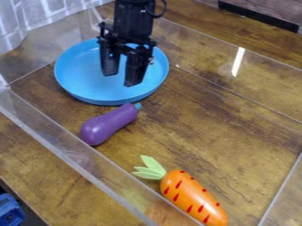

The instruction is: Remove the purple eggplant from the blue tray and put it on the table

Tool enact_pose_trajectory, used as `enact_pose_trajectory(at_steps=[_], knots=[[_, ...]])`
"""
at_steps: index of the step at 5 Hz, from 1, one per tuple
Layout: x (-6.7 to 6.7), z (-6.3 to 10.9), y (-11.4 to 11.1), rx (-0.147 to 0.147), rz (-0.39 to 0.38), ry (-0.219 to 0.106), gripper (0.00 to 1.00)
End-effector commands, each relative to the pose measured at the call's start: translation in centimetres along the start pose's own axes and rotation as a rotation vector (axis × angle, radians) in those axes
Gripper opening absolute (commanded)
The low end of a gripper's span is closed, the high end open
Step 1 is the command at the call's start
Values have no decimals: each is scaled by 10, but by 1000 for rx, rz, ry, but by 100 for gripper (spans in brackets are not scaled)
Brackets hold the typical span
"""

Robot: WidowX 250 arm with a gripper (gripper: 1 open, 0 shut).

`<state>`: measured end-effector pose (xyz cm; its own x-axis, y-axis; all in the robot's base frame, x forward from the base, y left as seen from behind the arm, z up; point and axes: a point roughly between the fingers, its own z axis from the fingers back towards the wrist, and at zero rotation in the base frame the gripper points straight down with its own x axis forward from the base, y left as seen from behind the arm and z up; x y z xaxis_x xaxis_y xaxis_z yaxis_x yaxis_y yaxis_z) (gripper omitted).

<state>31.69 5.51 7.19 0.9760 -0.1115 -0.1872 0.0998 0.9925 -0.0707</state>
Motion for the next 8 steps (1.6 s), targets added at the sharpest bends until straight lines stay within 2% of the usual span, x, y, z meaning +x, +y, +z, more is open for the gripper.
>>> enact_pose_trajectory(at_steps=[1, 2, 4, 5, 6, 8], knots=[[-11, 24, 0, 21, 33, -108, 100], [-7, 3, -2, 22, 46, -127, 100], [-1, -46, -7, 39, 63, -189, 100], [-5, -55, -14, 60, 39, -222, 100], [-10, -55, -21, 73, 8, -234, 0], [-16, -51, -26, 58, 102, -238, 0]])
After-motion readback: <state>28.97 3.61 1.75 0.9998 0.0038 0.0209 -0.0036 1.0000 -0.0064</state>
